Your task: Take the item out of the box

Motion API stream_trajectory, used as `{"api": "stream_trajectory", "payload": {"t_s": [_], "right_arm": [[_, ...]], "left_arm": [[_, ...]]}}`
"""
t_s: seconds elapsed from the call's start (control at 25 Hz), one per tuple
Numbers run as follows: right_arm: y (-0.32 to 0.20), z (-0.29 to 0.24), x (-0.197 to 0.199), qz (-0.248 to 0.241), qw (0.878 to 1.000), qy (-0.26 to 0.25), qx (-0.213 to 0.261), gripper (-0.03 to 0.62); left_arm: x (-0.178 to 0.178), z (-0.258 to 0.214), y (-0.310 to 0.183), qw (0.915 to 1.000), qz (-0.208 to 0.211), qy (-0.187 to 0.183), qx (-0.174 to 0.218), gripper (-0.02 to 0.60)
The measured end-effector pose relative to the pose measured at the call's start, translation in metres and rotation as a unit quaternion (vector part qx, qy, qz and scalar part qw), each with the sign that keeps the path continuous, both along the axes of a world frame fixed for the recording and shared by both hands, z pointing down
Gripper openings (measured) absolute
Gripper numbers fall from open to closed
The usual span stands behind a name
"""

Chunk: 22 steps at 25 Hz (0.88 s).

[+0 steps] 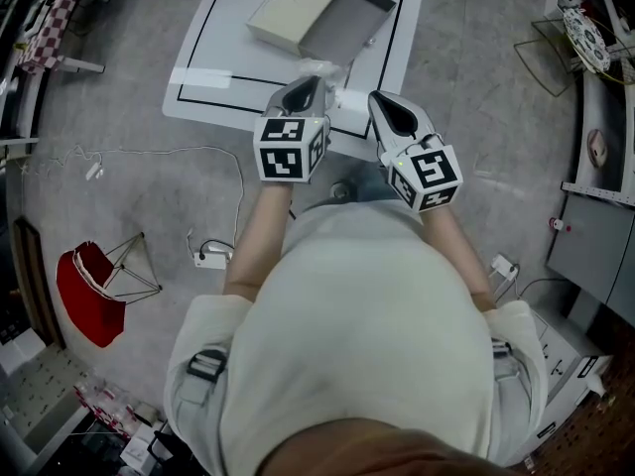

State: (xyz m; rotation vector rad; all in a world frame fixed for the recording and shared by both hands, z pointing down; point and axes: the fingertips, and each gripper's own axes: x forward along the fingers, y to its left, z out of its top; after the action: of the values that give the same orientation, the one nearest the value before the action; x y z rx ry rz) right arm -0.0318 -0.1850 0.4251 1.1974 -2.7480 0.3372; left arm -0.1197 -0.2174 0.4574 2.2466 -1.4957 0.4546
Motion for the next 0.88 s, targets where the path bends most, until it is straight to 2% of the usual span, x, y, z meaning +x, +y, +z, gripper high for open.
{"api": "stream_trajectory", "payload": {"t_s": [0.48,0.88], "right_arm": [[0.035,-0.003,0.004,0.001,1.0,-0.002,0.002,-0.009],[0.05,0.003,0.007,0.002,1.0,-0.005,-0.005,-0.009]], "left_arm": [[-0.003,-0.007,0.046,0.9985,-0.008,0.036,0.041,0.012],[-0.008,-0.008,0.068,0.9975,-0.021,0.048,0.046,0.012]]}}
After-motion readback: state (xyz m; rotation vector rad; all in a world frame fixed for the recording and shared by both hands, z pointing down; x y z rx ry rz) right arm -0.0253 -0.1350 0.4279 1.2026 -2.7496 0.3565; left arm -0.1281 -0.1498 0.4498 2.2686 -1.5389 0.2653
